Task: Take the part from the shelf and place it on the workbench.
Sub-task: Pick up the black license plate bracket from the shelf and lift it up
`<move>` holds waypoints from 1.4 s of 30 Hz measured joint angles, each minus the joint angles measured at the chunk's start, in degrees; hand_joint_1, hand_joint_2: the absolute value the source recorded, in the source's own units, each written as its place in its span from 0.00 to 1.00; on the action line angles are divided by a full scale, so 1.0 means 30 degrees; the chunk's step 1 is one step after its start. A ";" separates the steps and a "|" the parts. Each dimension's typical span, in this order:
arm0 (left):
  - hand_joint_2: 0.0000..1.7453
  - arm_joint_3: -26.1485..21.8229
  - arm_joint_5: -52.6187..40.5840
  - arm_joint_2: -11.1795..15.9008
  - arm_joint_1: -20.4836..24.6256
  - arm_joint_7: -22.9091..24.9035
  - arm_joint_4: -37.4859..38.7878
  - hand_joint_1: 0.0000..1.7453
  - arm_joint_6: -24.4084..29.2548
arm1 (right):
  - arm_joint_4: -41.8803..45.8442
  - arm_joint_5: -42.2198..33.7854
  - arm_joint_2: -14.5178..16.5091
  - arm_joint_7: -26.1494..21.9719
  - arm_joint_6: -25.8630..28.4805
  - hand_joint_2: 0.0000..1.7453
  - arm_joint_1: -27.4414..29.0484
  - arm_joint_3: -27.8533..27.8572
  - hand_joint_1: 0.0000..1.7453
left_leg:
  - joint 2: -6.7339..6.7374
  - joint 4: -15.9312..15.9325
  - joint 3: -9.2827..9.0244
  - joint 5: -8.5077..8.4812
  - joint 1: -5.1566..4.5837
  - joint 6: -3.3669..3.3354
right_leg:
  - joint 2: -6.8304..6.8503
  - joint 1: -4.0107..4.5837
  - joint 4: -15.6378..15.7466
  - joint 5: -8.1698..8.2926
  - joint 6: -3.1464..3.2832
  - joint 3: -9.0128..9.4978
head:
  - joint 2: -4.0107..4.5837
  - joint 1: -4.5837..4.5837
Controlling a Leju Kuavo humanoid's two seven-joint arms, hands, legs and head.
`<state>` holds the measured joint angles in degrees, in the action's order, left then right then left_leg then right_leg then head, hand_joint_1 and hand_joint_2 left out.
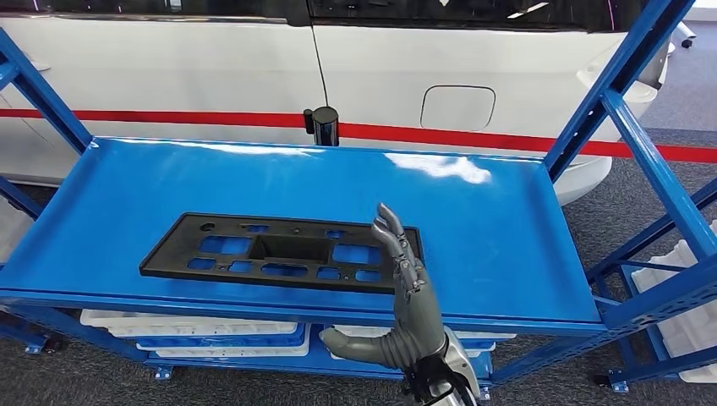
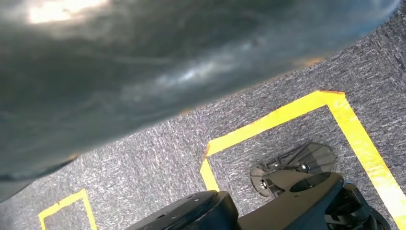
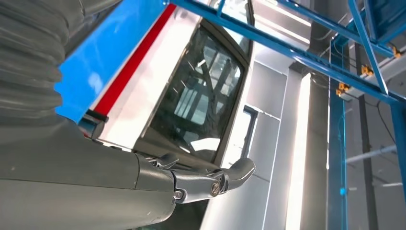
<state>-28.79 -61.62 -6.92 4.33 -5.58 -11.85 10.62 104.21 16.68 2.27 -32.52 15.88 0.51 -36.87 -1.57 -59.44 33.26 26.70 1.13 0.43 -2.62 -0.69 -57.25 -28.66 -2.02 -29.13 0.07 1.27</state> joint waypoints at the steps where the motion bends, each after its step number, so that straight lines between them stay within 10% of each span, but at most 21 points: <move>1: 0.00 0.0000 -0.0007 0.0002 0.0000 0.0016 0.0000 0.00 0.0000 | -0.0151 0.0005 0.0007 0.0045 0.0015 1.00 -0.0048 -0.0122 0.00 | 0.0001 0.0000 0.0000 0.0000 0.0000 0.0000 | 0.0000 0.0001 0.0000 0.0000 0.0001 -0.0011 | 0.0000 0.0000; 42: 0.00 0.0000 -0.0596 0.0005 0.0388 0.0199 -0.0007 0.00 -0.0459 | -0.7764 0.4821 0.0881 0.2914 0.2567 1.00 -0.3132 -0.3359 0.00 | 0.0004 0.0000 0.0014 -0.0001 0.0008 0.0001 | -0.0001 0.0001 -0.0003 0.0001 0.0000 0.0006 | -0.0002 -0.0009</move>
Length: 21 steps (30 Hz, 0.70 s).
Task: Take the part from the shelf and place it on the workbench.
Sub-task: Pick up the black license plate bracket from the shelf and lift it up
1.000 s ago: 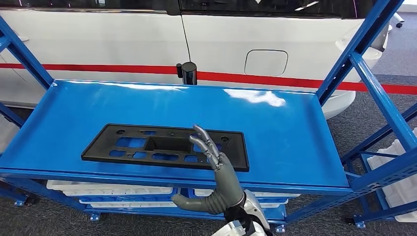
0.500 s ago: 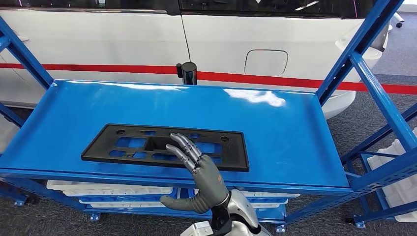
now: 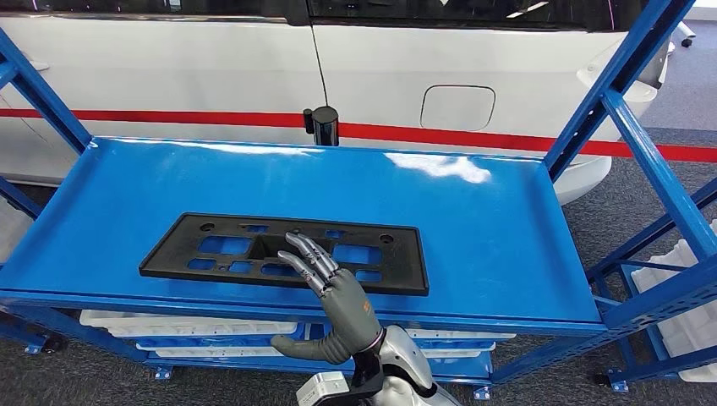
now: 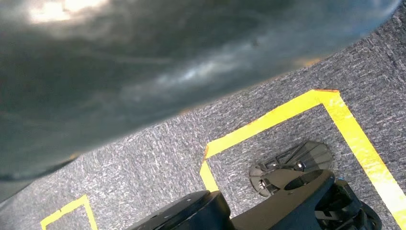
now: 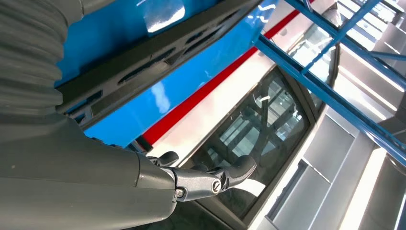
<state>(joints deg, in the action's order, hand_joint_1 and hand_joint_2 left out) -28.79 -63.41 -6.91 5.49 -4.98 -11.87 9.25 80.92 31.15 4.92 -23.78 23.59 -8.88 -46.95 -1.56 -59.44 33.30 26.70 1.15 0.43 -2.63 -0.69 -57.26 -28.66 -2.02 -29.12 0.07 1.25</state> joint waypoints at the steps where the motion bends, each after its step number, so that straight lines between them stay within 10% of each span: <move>1: 0.00 0.0000 0.0000 0.0000 0.0000 0.0000 0.0000 0.00 0.0000 | 0.0000 0.0000 0.0000 0.0000 0.0000 1.00 0.0000 0.0000 0.00 | 0.0000 0.0000 0.0000 0.0000 0.0000 0.0000 | 0.0000 0.0000 0.0000 0.0000 0.0000 0.0000 | 0.0000 0.0000; 21: 0.00 0.0004 -0.0153 -0.0004 0.0267 0.0122 0.0000 0.00 -0.0173 | -0.2542 0.1056 0.1275 0.0913 0.0989 1.00 -0.1482 -0.0862 0.00 | 0.0002 0.0000 0.0007 -0.0002 0.0006 0.0002 | 0.0000 0.0003 -0.0005 0.0000 0.0000 0.0000 | 0.0002 0.0005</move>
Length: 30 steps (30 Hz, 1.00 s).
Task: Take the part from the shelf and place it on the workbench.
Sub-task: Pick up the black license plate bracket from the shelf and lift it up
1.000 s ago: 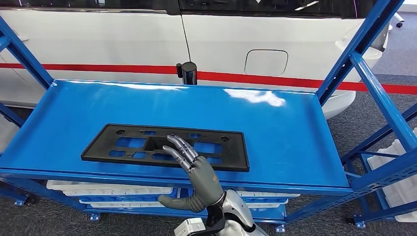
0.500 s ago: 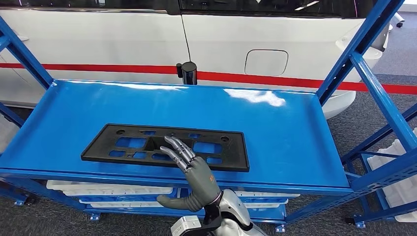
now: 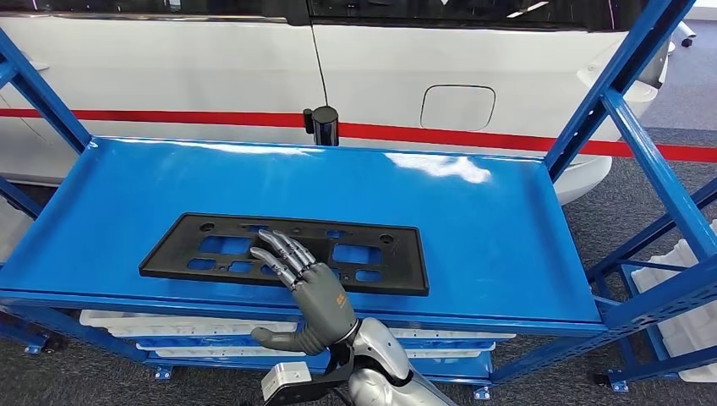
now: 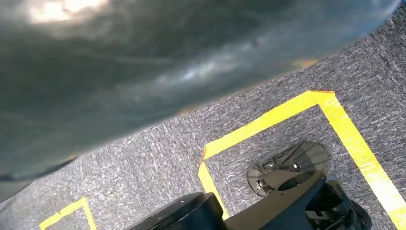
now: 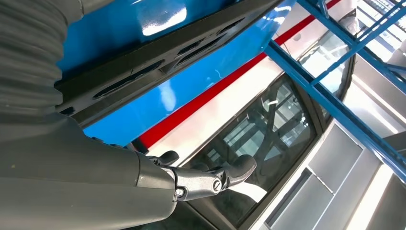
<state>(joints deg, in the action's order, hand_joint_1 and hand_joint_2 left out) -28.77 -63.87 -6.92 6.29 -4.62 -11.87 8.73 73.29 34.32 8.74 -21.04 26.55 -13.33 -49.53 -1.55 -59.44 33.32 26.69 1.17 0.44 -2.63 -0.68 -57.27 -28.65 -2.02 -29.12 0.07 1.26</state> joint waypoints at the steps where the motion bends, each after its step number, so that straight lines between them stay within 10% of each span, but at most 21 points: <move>1: 0.00 0.0000 -0.0036 0.0002 0.0001 0.0026 0.0000 0.00 -0.0002 | -0.0213 0.0140 0.0126 0.0120 0.0160 1.00 -0.0153 -0.0084 0.00 | 0.0000 0.0000 0.0001 0.0000 0.0001 0.0000 | 0.0000 0.0000 -0.0001 0.0000 0.0000 0.0000 | 0.0000 0.0000; 30: 0.00 0.0002 -0.0273 -0.0026 0.0082 0.0293 -0.0007 0.00 -0.0308 | -0.4666 0.7942 0.1317 0.5194 0.2517 1.00 -0.1901 -0.1078 0.00 | 0.0002 0.0000 0.0003 -0.0004 0.0004 0.0005 | -0.0001 0.0004 -0.0003 0.0001 0.0000 -0.0003 | 0.0000 -0.0004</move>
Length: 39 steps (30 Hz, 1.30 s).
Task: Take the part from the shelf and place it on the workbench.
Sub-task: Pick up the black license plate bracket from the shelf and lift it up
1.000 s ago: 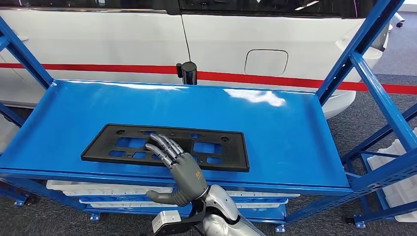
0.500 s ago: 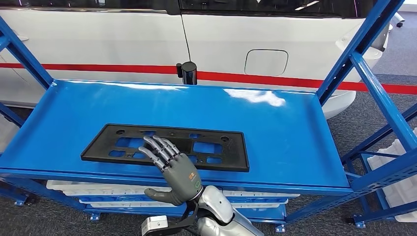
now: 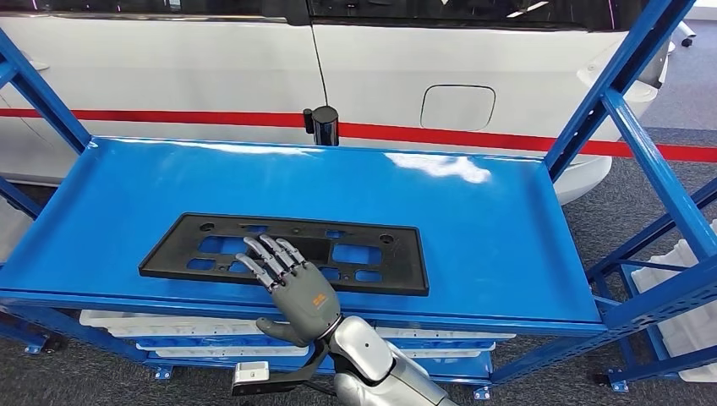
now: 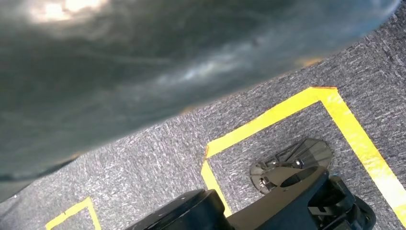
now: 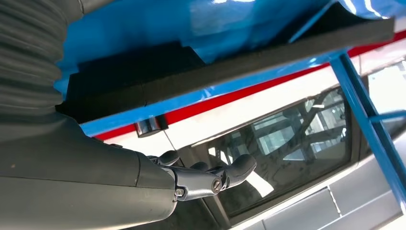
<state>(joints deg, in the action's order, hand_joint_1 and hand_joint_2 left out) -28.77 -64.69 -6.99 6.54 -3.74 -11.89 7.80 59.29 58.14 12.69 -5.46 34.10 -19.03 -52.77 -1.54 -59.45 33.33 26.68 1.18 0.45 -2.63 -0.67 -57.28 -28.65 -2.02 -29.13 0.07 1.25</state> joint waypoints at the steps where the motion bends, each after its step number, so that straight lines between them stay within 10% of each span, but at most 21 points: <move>1: 0.00 0.0000 -0.0004 0.0000 0.0009 0.0004 0.0000 0.00 -0.0011 | -0.0133 0.0521 0.0042 0.0280 0.0062 1.00 -0.0039 -0.0045 0.00 | 0.0000 0.0000 0.0000 0.0000 0.0000 0.0000 | 0.0000 0.0000 0.0000 0.0000 0.0000 -0.0001 | 0.0002 0.0002; 10: 0.00 0.0000 -0.0009 -0.0056 0.0059 -0.0042 0.0000 0.00 -0.0009 | -0.0595 0.4273 0.0437 0.1853 0.0949 1.00 -0.0125 -0.0098 0.00 | 0.0001 0.0000 0.0000 -0.0001 0.0001 0.0002 | 0.0000 0.0000 -0.0001 0.0000 0.0000 -0.0002 | -0.0002 0.0000; 39: 0.00 -0.0144 0.0098 -0.0102 0.0057 -0.0189 0.0000 0.00 0.0211 | 0.1216 0.4898 0.0577 0.1956 0.0916 1.00 -0.0171 -0.0202 0.00 | 0.0003 0.0000 0.0001 -0.0003 0.0001 0.0003 | 0.0000 0.0000 -0.0001 0.0000 0.0001 0.0000 | 0.0002 0.0000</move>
<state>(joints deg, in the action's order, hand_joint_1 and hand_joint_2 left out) -29.20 -64.39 -7.30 6.71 -4.31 -11.89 8.44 62.94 72.84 14.43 0.41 36.85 -19.55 -53.37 -1.53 -59.45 33.33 26.67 1.18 0.46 -2.63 -0.66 -57.28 -28.65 -2.02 -29.13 0.08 1.25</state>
